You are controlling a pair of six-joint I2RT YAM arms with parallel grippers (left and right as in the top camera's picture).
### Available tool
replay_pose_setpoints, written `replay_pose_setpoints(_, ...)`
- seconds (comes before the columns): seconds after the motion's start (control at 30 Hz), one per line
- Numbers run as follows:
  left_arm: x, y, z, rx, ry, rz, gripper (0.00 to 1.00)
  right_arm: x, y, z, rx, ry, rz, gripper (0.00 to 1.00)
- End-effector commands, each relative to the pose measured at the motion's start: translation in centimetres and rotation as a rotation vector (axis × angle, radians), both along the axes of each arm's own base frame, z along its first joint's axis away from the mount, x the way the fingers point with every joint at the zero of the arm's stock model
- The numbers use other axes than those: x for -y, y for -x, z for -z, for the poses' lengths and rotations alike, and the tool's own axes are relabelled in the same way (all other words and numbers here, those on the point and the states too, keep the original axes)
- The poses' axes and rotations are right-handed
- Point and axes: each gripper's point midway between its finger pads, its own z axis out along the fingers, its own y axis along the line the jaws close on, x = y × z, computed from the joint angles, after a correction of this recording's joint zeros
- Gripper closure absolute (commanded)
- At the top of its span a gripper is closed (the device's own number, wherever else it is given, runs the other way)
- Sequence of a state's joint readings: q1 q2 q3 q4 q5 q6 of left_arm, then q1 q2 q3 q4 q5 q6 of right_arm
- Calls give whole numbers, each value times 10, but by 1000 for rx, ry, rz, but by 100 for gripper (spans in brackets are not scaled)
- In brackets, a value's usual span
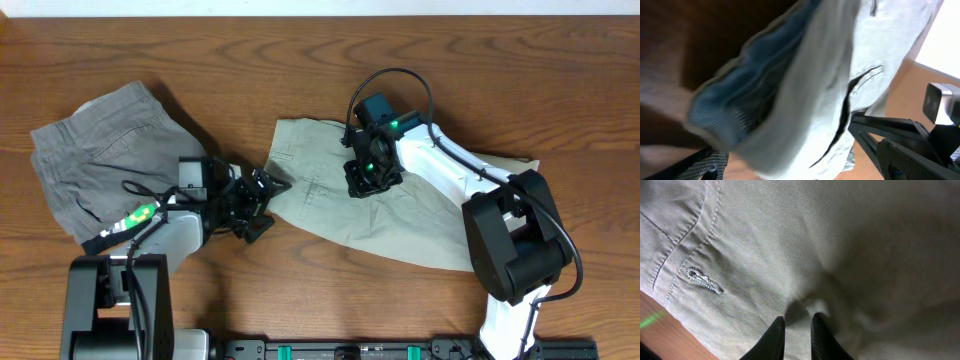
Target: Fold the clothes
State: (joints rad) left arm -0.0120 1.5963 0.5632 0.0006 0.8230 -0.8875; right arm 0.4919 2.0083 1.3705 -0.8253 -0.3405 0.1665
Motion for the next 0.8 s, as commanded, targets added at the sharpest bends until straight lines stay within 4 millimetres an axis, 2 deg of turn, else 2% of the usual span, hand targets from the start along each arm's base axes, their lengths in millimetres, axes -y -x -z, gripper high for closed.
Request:
replay_pose_setpoints(0.0,-60,49,94,-197,-413,-98,3,1,3,4,-2,8,-21,83)
replay_pose_setpoints(0.17,-65,22,90,-74,-466,-128,16,0,3,4,-2,8,-21,83)
replay_pose_setpoints(0.3,-73,5,87,3,-546,-158,16,1,3,4,-3,8,-21,83)
replay_pose_setpoints(0.47,-69,-11,79,84,-555,-169,16,1,3,4,-4,9,-21,82)
replay_pose_setpoints(0.6,-63,-12,78,98,-544,-154,17,1,3,4,-5,9,-21,82)
replay_pose_setpoints(0.77,-42,-4,80,96,-516,-81,17,1,3,4,-5,10,-21,82)
